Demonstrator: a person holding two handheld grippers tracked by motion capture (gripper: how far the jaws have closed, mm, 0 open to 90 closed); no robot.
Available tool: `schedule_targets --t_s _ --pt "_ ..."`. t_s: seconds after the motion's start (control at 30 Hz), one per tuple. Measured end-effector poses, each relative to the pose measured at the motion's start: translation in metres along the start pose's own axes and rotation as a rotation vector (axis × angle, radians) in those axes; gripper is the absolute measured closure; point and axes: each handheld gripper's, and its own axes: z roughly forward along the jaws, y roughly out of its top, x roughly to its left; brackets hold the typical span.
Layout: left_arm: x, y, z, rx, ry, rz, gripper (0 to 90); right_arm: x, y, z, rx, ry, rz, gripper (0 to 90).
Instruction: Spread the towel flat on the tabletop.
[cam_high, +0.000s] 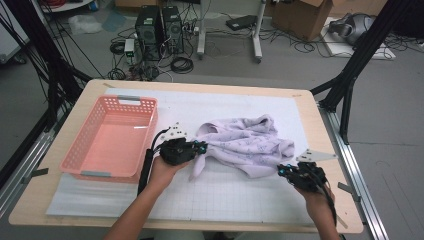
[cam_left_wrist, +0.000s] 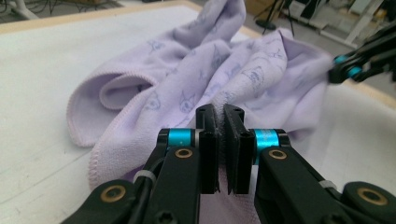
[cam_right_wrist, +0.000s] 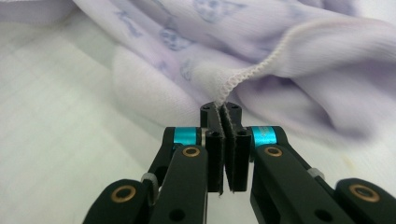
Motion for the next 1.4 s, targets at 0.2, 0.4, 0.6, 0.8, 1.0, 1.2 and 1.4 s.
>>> schedule_targets --t_s 0.2,0.4,0.6,0.8,1.0,1.2,1.4 --pt "-0.007 -0.011 0.009 0.069 -0.026 0.014 85.1 -0.017 -0.031 -0.035 0.057 -0.028 0.042 88.6" --pt "-0.019 -0.016 0.016 0.132 -0.033 0.049 65.8 -0.017 -0.041 -0.040 0.107 -0.052 0.002 87.4" --pt "-0.009 -0.004 0.010 0.056 0.030 0.017 42.3 -0.015 -0.033 -0.043 -0.027 -0.083 0.017 68.2" --pt "0.003 0.011 0.006 -0.018 0.078 0.009 41.8 -0.016 -0.013 -0.038 -0.145 -0.118 0.038 59.0" --pt "0.013 0.010 0.033 0.044 0.101 -0.004 38.4 -0.029 0.008 0.008 -0.098 -0.110 0.090 48.0" --pt "0.017 0.002 0.063 0.166 0.083 -0.018 36.8 -0.032 0.020 0.046 -0.018 -0.079 0.062 41.6" --pt "0.014 -0.008 0.083 0.238 0.106 0.045 44.3 -0.030 0.024 0.066 0.039 -0.080 0.029 42.3"
